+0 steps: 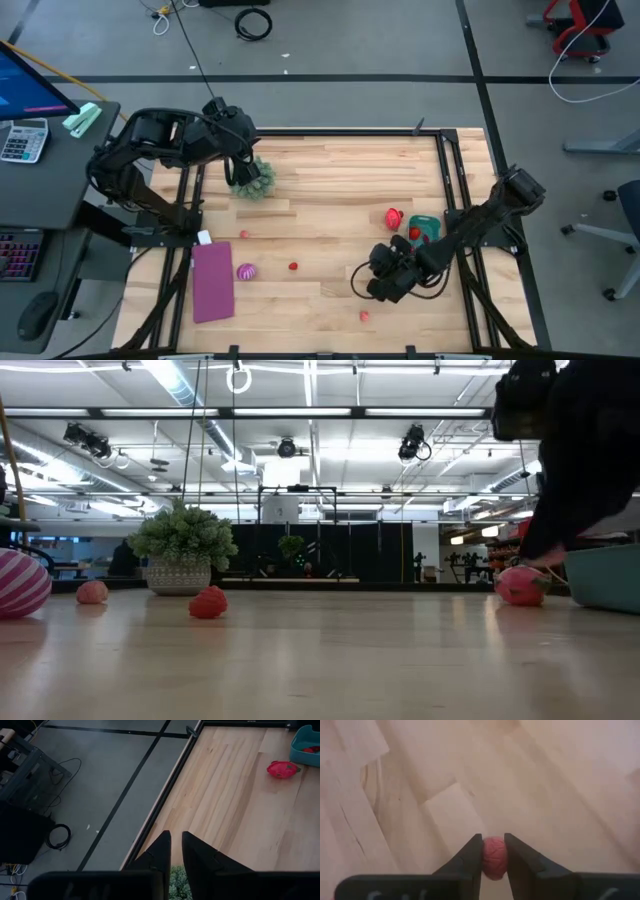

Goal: Pick and placing Produce into tupperware
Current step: Put the pink peach into the green bin

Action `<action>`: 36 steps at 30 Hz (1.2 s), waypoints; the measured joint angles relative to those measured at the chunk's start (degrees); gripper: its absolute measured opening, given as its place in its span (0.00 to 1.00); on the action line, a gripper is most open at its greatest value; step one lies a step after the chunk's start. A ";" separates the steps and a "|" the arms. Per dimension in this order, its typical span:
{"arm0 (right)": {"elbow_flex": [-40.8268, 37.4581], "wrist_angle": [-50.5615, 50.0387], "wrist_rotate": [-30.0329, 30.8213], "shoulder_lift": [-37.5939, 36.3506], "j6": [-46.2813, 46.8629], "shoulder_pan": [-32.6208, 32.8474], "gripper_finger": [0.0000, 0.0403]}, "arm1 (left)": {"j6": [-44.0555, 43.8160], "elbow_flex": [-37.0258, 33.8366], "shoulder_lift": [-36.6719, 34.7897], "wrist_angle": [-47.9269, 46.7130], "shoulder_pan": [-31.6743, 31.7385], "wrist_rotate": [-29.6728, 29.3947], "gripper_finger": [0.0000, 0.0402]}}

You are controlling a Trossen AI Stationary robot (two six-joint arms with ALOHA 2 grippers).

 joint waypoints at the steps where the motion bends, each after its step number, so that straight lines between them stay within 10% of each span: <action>1: 0.00 -1.71 0.02 -1.47 0.29 0.03 0.19 | 0.00 0.02 0.00 0.00 -0.02 0.01 0.13; 15: 0.00 -39.81 -0.79 -18.50 23.32 3.12 0.18 | 0.00 0.02 0.00 -0.03 -0.01 0.01 0.13; 36: 0.00 -39.76 -14.30 -4.28 27.89 4.89 0.31 | -1.04 0.00 0.00 -0.04 -0.01 0.01 0.18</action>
